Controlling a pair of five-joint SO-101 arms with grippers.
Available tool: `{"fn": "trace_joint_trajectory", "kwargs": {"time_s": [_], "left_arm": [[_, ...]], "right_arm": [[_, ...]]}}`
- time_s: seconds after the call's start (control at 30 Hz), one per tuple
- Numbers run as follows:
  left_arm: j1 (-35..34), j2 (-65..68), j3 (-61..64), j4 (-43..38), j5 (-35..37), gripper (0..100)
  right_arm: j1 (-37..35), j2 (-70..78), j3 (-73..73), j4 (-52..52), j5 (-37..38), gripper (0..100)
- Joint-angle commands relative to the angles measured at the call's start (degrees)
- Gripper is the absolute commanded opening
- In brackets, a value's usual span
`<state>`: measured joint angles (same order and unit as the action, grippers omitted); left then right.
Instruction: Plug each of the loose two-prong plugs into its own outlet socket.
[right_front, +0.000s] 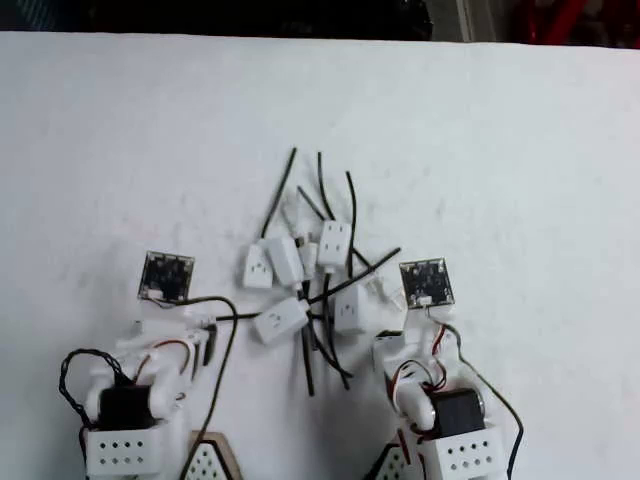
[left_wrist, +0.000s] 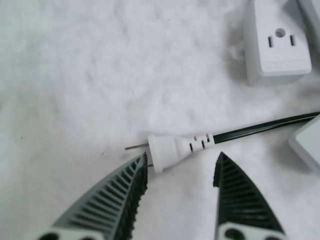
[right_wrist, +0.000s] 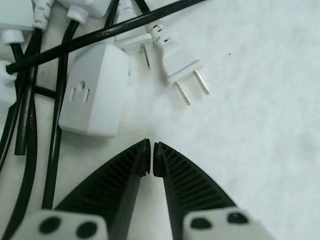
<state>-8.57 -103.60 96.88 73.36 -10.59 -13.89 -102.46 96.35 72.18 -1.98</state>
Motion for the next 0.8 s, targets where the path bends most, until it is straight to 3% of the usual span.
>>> {"fn": "trace_joint_trajectory", "kwargs": {"time_s": [0.0, 0.47, 0.6, 0.77], "left_arm": [[2.9, -0.8, 0.1, 0.2, 0.4, 23], [3.4, -0.8, -0.4, 0.4, 0.4, 23], [3.3, -0.8, -3.8, 0.5, 0.3, 23], [3.8, -0.9, -6.7, -0.8, 0.3, 23]], "right_arm": [[0.5, -0.7, 0.5, 0.5, 0.6, 1.9], [1.0, -0.7, -0.1, 0.2, 0.7, 2.1], [11.7, -0.7, -4.7, -0.5, 0.8, 2.1], [17.3, -0.7, -8.3, -9.5, 8.1, 2.1]]}}
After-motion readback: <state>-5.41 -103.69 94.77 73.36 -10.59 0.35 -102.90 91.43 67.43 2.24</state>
